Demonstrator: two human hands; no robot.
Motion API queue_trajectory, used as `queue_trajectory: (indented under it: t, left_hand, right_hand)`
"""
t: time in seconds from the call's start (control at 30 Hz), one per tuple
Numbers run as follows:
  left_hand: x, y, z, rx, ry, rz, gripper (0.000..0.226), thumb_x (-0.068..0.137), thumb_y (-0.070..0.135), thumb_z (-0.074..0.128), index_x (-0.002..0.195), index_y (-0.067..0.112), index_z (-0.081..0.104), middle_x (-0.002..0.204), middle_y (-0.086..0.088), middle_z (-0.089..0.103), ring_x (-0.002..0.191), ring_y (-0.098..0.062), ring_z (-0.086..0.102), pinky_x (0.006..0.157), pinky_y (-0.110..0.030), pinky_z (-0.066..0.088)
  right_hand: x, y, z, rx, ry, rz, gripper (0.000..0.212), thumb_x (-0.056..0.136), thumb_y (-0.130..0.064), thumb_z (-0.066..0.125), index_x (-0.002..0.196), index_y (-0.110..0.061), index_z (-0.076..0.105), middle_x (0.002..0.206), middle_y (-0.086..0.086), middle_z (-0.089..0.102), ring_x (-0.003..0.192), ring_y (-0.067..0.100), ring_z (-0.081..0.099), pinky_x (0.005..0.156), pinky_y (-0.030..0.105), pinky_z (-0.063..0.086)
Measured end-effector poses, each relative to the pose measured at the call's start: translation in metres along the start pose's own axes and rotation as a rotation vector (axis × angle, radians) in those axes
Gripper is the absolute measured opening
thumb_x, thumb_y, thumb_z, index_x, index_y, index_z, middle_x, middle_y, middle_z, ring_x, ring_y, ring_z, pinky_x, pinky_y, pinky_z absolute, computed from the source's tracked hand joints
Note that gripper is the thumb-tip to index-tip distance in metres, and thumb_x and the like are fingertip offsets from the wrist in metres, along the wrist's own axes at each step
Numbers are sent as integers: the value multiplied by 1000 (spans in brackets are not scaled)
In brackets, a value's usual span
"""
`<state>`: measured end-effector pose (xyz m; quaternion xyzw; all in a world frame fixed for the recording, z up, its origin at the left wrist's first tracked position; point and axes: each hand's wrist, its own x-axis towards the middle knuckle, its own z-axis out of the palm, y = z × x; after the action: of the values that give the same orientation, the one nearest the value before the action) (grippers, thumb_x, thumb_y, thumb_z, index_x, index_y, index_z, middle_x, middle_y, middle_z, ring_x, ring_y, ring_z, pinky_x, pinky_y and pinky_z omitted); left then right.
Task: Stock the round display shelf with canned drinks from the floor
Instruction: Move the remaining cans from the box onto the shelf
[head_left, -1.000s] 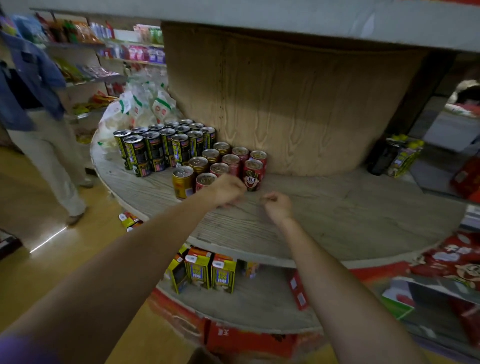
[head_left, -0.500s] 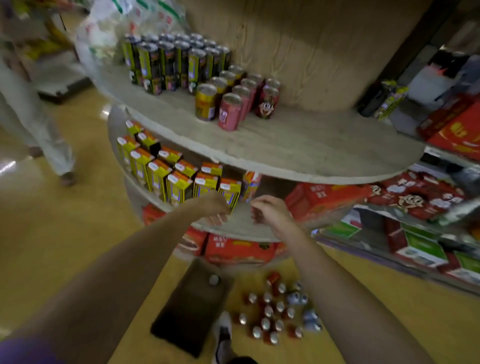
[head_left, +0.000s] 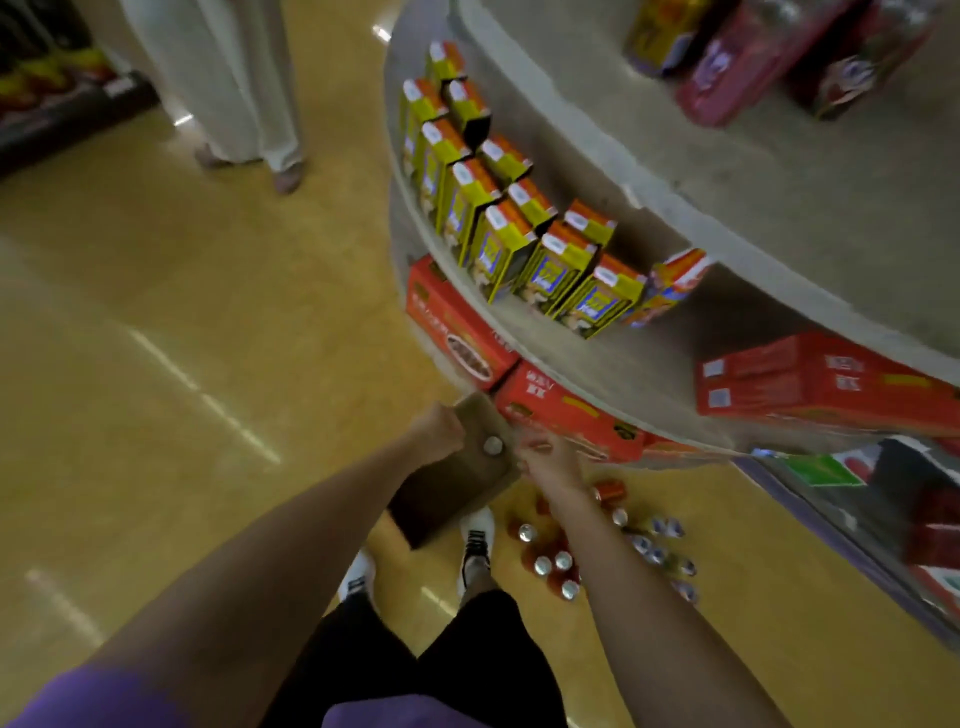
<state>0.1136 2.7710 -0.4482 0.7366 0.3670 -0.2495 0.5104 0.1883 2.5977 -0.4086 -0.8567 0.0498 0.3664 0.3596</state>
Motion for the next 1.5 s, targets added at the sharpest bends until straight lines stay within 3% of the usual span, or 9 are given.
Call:
queue_trajectory:
  t: [0.13,0.5,0.73,0.83,1.0,1.1,1.2,1.37,1.5]
  left_hand:
    - [26,-29,22,-145,104,-146,24,87,15,66,110,10,68,112,-9,68,105,-26,64,94,-38,52]
    - [200,-105,143,-340,193,-292,47,87,15,65,132,19,54,129,2,59,121,-17,55,106,-34,44]
    - [307,-165,227,-325,258,-305,56,88,15,63,140,23,44,136,1,54,124,-17,52,99,-30,45]
    - [346,-190,259,-290,258,-298,58,87,17,65,141,23,43,138,0,54,125,-18,52,99,-31,45]
    - [398,-226,298,-327,292,-342,62,89,22,65,145,23,39,140,-2,52,124,-20,53,99,-35,49]
    - [424,-241,317,-333,288,-342,63,91,19,63,148,20,35,145,-5,48,129,-22,49,105,-37,46]
    - [443,-251,335,-372,292,-349,59,91,18,63,145,20,39,140,-6,51,120,-21,56,99,-37,51]
    - [452,-269,359,-355,192,-369,64,91,22,64,148,24,35,143,-4,49,127,-19,52,102,-36,49]
    - [438,-278,364,-289,55,-370,63,92,25,61,149,25,33,143,-6,48,126,-22,51,102,-40,48]
  right_hand:
    - [56,33,26,-163,-85,-4,21,83,-15,70,104,-13,63,104,2,65,93,18,59,75,25,40]
    - [255,125,97,-355,-182,17,41,87,-14,64,127,-11,54,123,5,55,100,17,57,79,26,42]
    - [358,204,144,-688,-288,-76,47,89,-22,63,133,-13,50,134,6,49,121,24,51,92,25,36]
    - [395,234,159,-858,-293,-128,50,91,-27,62,137,-18,46,140,4,43,125,24,48,96,32,39]
    - [462,274,181,-1062,-275,-272,59,89,-28,67,141,-18,40,144,6,36,118,27,55,85,31,46]
    - [500,292,195,-1184,-249,-352,69,88,-25,70,147,-19,34,152,7,27,118,29,56,91,36,49]
    - [525,312,210,-1290,-256,-347,74,89,-22,68,150,-22,27,157,9,19,123,33,54,95,40,49]
    - [537,337,220,-1451,-160,-490,60,90,-17,64,141,-19,33,145,20,27,99,34,65,76,36,57]
    - [527,332,219,-1490,-228,-329,54,90,-30,67,133,-12,41,132,22,41,101,34,62,79,37,51]
